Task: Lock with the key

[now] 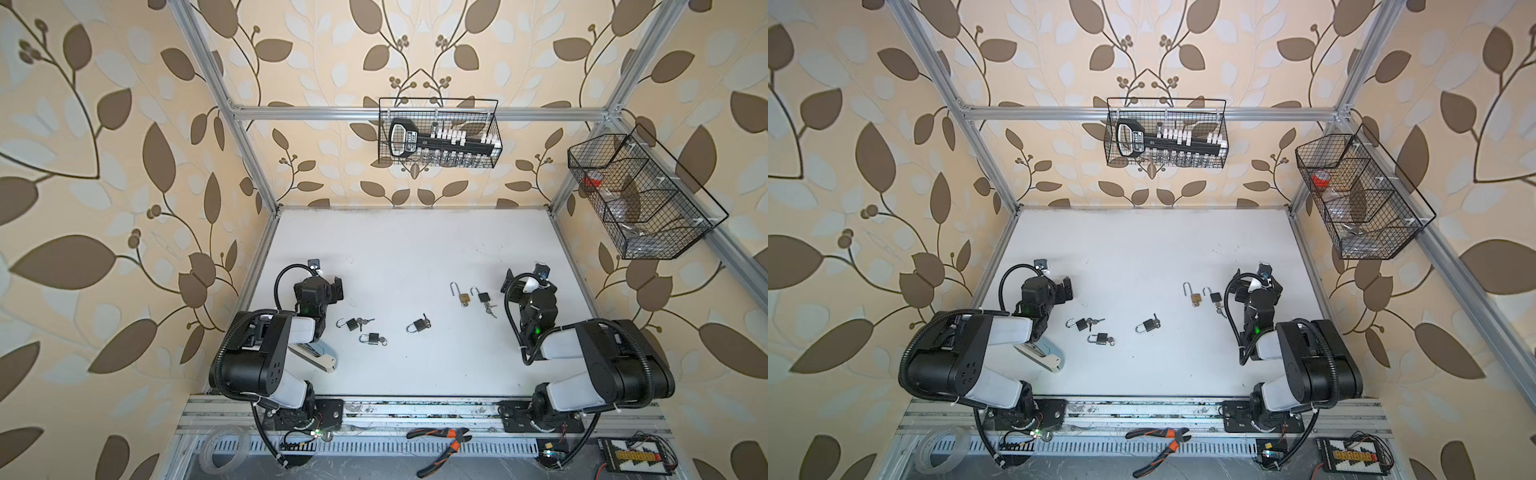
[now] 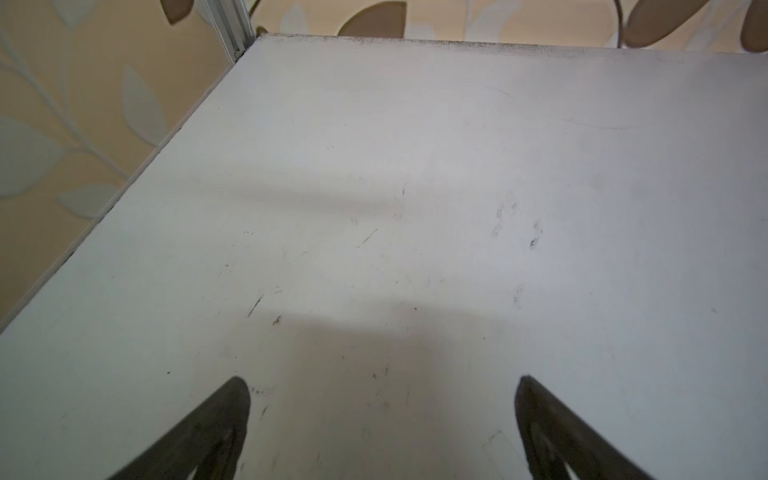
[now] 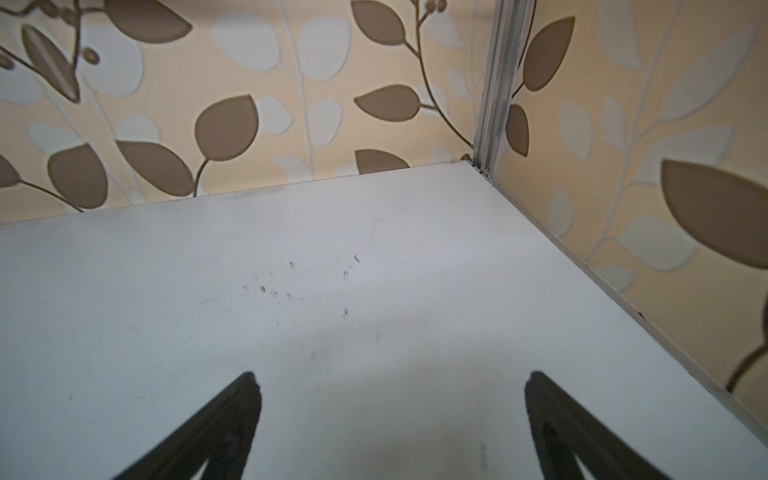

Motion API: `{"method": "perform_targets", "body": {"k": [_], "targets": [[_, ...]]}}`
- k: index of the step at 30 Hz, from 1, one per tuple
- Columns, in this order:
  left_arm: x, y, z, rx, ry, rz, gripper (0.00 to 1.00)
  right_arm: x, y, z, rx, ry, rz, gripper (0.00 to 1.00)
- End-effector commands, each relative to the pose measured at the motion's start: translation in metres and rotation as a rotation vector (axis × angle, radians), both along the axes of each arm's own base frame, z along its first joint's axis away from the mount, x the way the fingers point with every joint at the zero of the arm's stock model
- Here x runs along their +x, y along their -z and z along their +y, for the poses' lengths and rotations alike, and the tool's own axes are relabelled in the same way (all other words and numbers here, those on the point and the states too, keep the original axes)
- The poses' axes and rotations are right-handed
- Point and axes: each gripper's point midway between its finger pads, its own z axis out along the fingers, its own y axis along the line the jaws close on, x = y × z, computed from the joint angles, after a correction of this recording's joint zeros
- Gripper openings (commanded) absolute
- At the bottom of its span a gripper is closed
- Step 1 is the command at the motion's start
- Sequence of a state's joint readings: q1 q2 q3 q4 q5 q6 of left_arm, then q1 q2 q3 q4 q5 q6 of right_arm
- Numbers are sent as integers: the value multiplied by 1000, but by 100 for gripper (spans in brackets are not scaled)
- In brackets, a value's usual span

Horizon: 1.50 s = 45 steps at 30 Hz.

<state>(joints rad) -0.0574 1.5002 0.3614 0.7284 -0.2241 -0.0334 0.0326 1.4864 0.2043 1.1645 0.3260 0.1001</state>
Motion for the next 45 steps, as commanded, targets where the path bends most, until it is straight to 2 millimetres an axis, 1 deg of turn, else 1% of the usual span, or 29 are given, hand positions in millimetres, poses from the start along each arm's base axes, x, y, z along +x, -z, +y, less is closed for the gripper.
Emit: {"method": "perform_targets", "body": {"k": [1, 29, 31, 34, 35, 36, 37, 39, 40, 41, 42, 44, 45], "targets": [[7, -14, 4, -13, -20, -51, 99, 1, -3, -1, 5, 12, -16, 100], [6, -14, 4, -7, -17, -55, 99, 0, -4, -1, 4, 15, -21, 100], [5, -23, -4, 17, 9, -68, 99, -2, -7, 0, -13, 35, -22, 100], [-3, -51, -8, 93, -41, -96, 99, -5, -15, 7, -36, 2, -47, 100], [-6, -60, -10, 109, -58, -85, 99, -5, -21, 6, -40, 18, -60, 99], [-9, -69, -12, 111, -81, -87, 99, -6, -25, 2, -50, 71, -46, 100], [-13, -80, -13, 92, -105, -104, 99, -4, -33, 3, -57, 93, -31, 100], [-20, -98, -18, -11, -125, -133, 99, -1, -51, 12, -62, 42, -45, 100], [-25, -104, -17, -79, -159, -134, 99, -4, -63, 10, -2, 57, -88, 100], [-29, -108, -17, -132, -185, -126, 99, -8, -74, 9, 54, 68, -128, 100], [-32, -111, -16, -172, -212, -113, 99, -9, -81, 12, 87, 48, -149, 100], [-41, -113, -13, -263, -294, -55, 99, -9, -96, 29, 156, -59, -184, 100], [-46, -114, -11, -299, -336, -27, 99, -10, -98, 36, 190, -95, -180, 100]]}}
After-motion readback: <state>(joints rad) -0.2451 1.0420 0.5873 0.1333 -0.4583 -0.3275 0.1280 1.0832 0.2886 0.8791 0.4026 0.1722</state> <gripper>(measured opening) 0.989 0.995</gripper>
